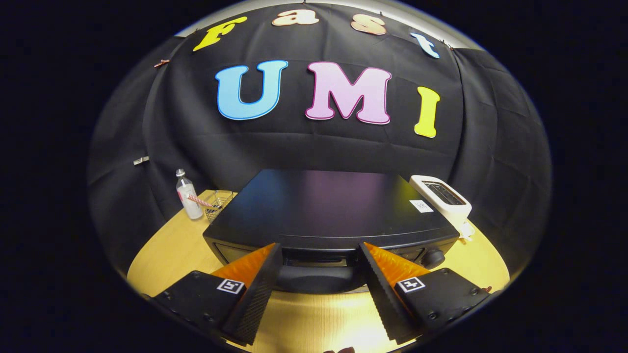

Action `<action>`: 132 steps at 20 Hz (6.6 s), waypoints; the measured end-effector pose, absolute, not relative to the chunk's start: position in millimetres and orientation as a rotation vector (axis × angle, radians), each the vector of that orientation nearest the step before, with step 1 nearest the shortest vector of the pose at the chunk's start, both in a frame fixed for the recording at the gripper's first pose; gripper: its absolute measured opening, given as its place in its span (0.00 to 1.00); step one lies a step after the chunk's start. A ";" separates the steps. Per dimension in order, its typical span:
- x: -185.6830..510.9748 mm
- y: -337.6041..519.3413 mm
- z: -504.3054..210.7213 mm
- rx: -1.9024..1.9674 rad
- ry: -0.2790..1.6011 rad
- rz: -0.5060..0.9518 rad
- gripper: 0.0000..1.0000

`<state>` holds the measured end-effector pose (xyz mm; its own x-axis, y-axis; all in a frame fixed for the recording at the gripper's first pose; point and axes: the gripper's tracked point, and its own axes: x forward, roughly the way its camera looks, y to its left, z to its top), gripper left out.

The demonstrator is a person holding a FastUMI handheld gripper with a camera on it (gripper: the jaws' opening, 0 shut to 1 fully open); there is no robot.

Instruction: Open the toaster oven, put the food inside, and close the toaster oven door.

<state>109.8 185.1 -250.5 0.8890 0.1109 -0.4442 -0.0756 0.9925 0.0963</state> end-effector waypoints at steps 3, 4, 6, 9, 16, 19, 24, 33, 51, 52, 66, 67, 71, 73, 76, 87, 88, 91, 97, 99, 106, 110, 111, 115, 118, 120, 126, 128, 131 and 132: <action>106.5 183.8 -254.8 0.090 0.486 0.100 0.97; 105.9 184.9 -254.7 0.092 0.482 0.099 0.97; 100.8 184.6 -255.3 0.090 0.486 0.097 0.97; 87.8 183.9 -257.5 0.088 0.490 0.095 0.97; 55.4 181.9 -265.3 0.083 0.508 0.102 0.97; 39.5 181.1 -274.2 0.092 0.529 0.098 0.97; 12.3 180.3 -294.0 0.071 0.576 0.109 0.97; -25.6 180.8 -341.1 0.065 0.735 0.128 0.96; -52.3 172.5 -346.5 0.087 0.806 0.234 0.98; -51.2 169.8 -333.1 0.100 0.779 0.242 0.98; -15.1 61.2 -183.6 0.054 0.496 0.364 0.97; -13.0 49.1 -183.7 0.052 0.509 0.371 0.97; -0.4 -12.3 -195.1 0.045 0.569 0.362 0.98; 5.7 -43.2 -201.4 0.038 0.600 0.355 0.98; 6.1 -77.8 -224.0 0.074 0.699 0.369 0.98; 1.6 -139.5 -331.8 0.320 1.032 0.375 0.97; -3.1 -137.0 -340.7 0.342 1.065 0.384 0.96; -15.6 -125.3 -366.4 0.392 1.154 0.427 0.94; -25.5 -120.9 -391.0 0.443 1.261 0.432 0.51; -33.2 -110.9 -384.3 0.536 1.289 0.470 0.28; -31.1 -113.5 -353.1 0.438 1.185 0.498 0.17; -18.3 -111.9 -313.8 0.440 1.076 0.472 0.17; -15.3 -104.3 -300.4 0.461 1.039 0.471 0.17; -14.4 -56.6 -255.1 0.547 0.924 0.464 0.17; -27.0 -8.2 -236.6 0.506 0.866 0.497 0.17; -33.0 25.2 -230.0 0.492 0.841 0.504 0.17; -6.0 100.9 -235.4 0.553 0.743 0.427 0.17; 14.5 116.4 -241.2 0.590 0.704 0.367 0.17; 41.1 139.1 -255.0 0.618 0.668 0.294 0.17; 48.7 148.1 -259.3 0.634 0.659 0.282 0.17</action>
<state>48.7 148.1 -259.3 0.7620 0.4342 -0.4805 -0.0471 0.7771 0.6276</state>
